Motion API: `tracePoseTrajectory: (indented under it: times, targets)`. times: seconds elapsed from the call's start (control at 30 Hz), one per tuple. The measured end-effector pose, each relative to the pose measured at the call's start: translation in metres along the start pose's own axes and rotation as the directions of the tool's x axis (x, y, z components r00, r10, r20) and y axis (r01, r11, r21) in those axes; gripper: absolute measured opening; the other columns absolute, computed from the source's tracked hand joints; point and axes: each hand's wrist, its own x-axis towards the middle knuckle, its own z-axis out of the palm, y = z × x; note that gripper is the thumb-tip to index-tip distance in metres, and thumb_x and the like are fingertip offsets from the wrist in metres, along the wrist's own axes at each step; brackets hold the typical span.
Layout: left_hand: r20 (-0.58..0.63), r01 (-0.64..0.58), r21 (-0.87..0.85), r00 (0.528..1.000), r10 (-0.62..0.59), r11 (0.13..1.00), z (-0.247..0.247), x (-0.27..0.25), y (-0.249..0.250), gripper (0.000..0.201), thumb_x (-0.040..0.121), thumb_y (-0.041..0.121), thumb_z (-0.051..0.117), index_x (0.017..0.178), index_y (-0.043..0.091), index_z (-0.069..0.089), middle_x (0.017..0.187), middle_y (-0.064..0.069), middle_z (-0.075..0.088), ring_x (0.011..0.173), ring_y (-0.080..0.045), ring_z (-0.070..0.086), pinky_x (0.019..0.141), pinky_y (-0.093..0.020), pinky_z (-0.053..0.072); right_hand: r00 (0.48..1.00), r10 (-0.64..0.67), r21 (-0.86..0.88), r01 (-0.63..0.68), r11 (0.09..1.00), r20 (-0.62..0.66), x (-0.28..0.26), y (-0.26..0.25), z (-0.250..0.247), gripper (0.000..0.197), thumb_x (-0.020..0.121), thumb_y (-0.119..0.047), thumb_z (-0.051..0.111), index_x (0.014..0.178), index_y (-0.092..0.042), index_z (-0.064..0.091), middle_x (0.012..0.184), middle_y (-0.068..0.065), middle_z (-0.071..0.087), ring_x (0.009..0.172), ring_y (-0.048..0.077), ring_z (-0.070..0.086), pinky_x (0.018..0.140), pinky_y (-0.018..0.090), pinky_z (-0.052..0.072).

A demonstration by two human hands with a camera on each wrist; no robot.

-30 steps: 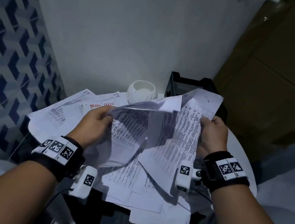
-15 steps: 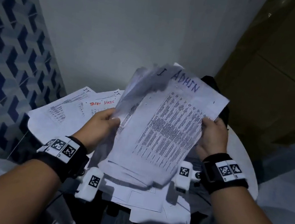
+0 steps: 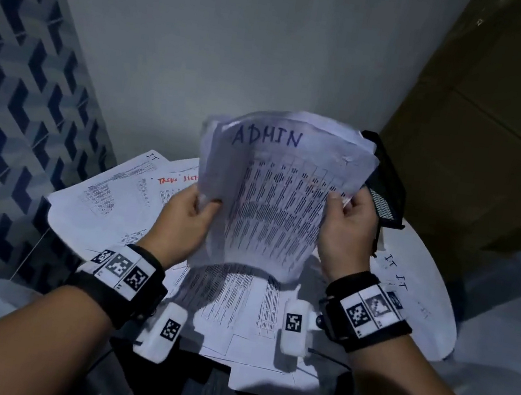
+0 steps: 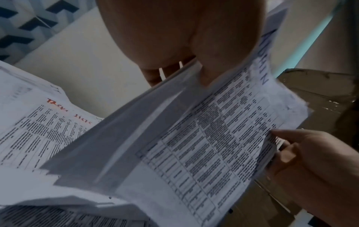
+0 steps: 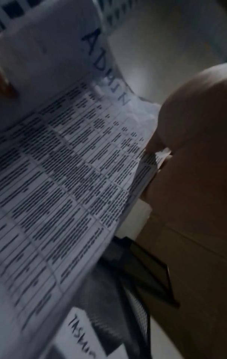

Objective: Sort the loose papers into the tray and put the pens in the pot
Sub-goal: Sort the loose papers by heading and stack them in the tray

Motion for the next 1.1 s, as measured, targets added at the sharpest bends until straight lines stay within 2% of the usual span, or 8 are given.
tracePoseTrajectory:
  times: [0.1, 0.3, 0.57, 0.7, 0.83, 0.93, 1.03, 1.1]
  targets:
    - [0.015, -0.021, -0.003, 1.000, 0.021, 1.000, -0.002, -0.001, 0.000, 0.015, 0.102, 0.014, 0.058, 0.100, 0.029, 0.062, 0.106, 0.001, 0.073, 0.103, -0.023, 0.069, 0.089, -0.042, 0.057, 0.997, -0.081, 0.001, 0.081, 0.997, 0.011, -0.012, -0.006, 0.004, 0.023, 0.103, -0.001, 0.051, 0.109, -0.022, 0.059, 0.097, -0.015, 0.068, 0.088, -0.007, 0.065, 0.077, 0.011, 0.050]
    - [0.127, 0.089, -0.018, 0.988, -0.086, 0.996, -0.006, -0.004, -0.005, 0.025, 0.093, 0.005, 0.067, 0.107, 0.026, 0.065, 0.109, -0.003, 0.074, 0.103, -0.021, 0.070, 0.087, -0.039, 0.056, 0.999, 0.018, -0.014, -0.018, 1.000, 0.044, -0.031, 0.020, 0.007, 0.039, 0.099, 0.003, 0.051, 0.113, -0.034, 0.054, 0.106, -0.004, 0.069, 0.097, 0.012, 0.069, 0.084, 0.032, 0.059]
    - [0.135, 0.128, 0.188, 0.979, -0.155, 0.974, -0.012, 0.002, -0.021, 0.015, 0.098, 0.018, 0.067, 0.112, 0.015, 0.072, 0.105, 0.000, 0.074, 0.097, -0.017, 0.068, 0.071, -0.028, 0.051, 0.959, 0.238, -0.087, -0.227, 0.970, 0.153, -0.040, 0.045, 0.011, 0.046, 0.097, 0.001, 0.047, 0.135, -0.024, 0.054, 0.115, -0.006, 0.069, 0.091, -0.001, 0.067, 0.072, 0.011, 0.053]
    - [0.066, 0.125, 0.315, 0.986, -0.153, 0.941, -0.012, 0.006, -0.025, 0.008, 0.096, 0.018, 0.065, 0.092, 0.012, 0.069, 0.088, -0.004, 0.071, 0.077, -0.018, 0.064, 0.060, -0.026, 0.044, 0.913, 0.378, -0.103, -0.365, 0.925, 0.152, -0.045, 0.067, 0.012, 0.041, 0.098, -0.004, 0.048, 0.128, -0.030, 0.054, 0.125, -0.007, 0.066, 0.112, 0.016, 0.065, 0.098, 0.036, 0.055]
    - [-0.101, 0.165, 0.101, 0.983, -0.155, 0.981, -0.016, 0.013, -0.017, 0.025, 0.093, 0.018, 0.069, 0.071, 0.010, 0.060, 0.065, -0.006, 0.061, 0.057, -0.021, 0.051, 0.055, -0.028, 0.038, 0.862, 0.507, -0.074, -0.503, 0.861, 0.032, -0.047, 0.084, 0.008, 0.053, 0.094, -0.017, 0.061, 0.133, -0.047, 0.040, 0.125, -0.027, 0.046, 0.104, 0.009, 0.057, 0.100, 0.043, 0.047]
    - [-0.189, 0.192, -0.160, 0.957, -0.221, 0.968, -0.023, 0.020, -0.009, 0.027, 0.089, 0.014, 0.068, 0.067, 0.012, 0.053, 0.053, 0.001, 0.052, 0.051, -0.020, 0.047, 0.055, -0.026, 0.040, 0.774, 0.632, -0.058, -0.629, 0.775, 0.040, -0.043, 0.092, 0.002, 0.076, 0.088, -0.021, 0.066, 0.146, -0.047, 0.025, 0.136, -0.013, 0.044, 0.109, 0.018, 0.059, 0.097, 0.047, 0.052]
    - [-0.207, 0.216, -0.319, 0.935, -0.290, 0.923, -0.027, 0.022, -0.007, 0.016, 0.079, 0.014, 0.067, 0.071, 0.006, 0.056, 0.062, -0.011, 0.049, 0.062, -0.023, 0.047, 0.063, -0.041, 0.042, 0.647, 0.739, 0.094, -0.761, 0.642, 0.188, -0.045, 0.089, 0.010, 0.034, 0.096, -0.014, 0.061, 0.124, -0.018, 0.043, 0.104, 0.007, 0.064, 0.087, 0.026, 0.066, 0.072, 0.043, 0.060]
    - [-0.197, 0.235, -0.310, 0.932, -0.304, 0.921, -0.028, 0.022, -0.008, 0.015, 0.080, 0.014, 0.066, 0.072, 0.007, 0.056, 0.065, -0.011, 0.047, 0.063, -0.023, 0.046, 0.065, -0.042, 0.042, 0.611, 0.749, 0.154, -0.791, 0.592, 0.257, -0.048, 0.086, 0.016, 0.013, 0.101, -0.004, 0.052, 0.111, -0.012, 0.055, 0.100, 0.014, 0.072, 0.091, 0.033, 0.070, 0.084, 0.051, 0.061]
